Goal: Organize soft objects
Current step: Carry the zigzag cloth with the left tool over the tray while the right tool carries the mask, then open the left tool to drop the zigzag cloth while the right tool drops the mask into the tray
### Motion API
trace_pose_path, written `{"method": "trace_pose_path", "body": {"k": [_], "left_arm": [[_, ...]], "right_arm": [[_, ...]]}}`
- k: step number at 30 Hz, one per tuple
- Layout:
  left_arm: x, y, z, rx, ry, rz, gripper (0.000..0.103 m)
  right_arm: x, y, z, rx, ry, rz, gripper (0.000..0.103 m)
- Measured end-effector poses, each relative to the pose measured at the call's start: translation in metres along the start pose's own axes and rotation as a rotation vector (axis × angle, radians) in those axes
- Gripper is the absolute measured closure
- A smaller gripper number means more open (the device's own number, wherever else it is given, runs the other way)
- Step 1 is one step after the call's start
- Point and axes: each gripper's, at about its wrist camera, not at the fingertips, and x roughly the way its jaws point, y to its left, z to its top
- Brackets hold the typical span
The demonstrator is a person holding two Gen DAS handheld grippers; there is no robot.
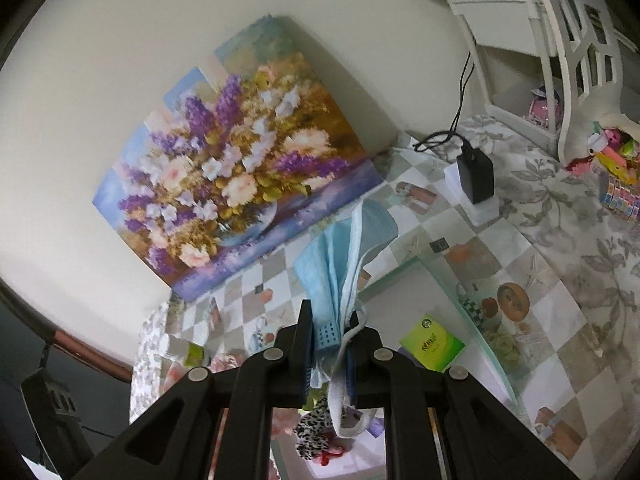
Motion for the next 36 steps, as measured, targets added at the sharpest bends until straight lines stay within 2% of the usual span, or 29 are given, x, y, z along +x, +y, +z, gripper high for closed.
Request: {"method": "trace_pose_path", "body": {"k": [10, 21, 27, 36], "left_arm": [[0.043, 0.022, -0.005, -0.033, 0.075, 0.063, 0.096], [0.084, 0.024, -0.009, -0.025, 0.128, 0.059, 0.096], [0.109, 0.029, -0.013, -0.038, 0.171, 0.074, 0.096], [0.124, 0.037, -0.013, -0.038, 0.191, 0.113, 0.096]], "right_arm": [[0.044, -0.003, -0.014, -0.030, 0.102, -0.041, 0.090], [0.094, -0.001, -0.035, -0.083, 0.211, -0.070, 0.089], [0.117, -0.005, -0.045, -0.093, 0.258, -0.078, 0.088], [0.147, -0.011, -0.058, -0.104, 0.319, -0.112, 0.088]]}}
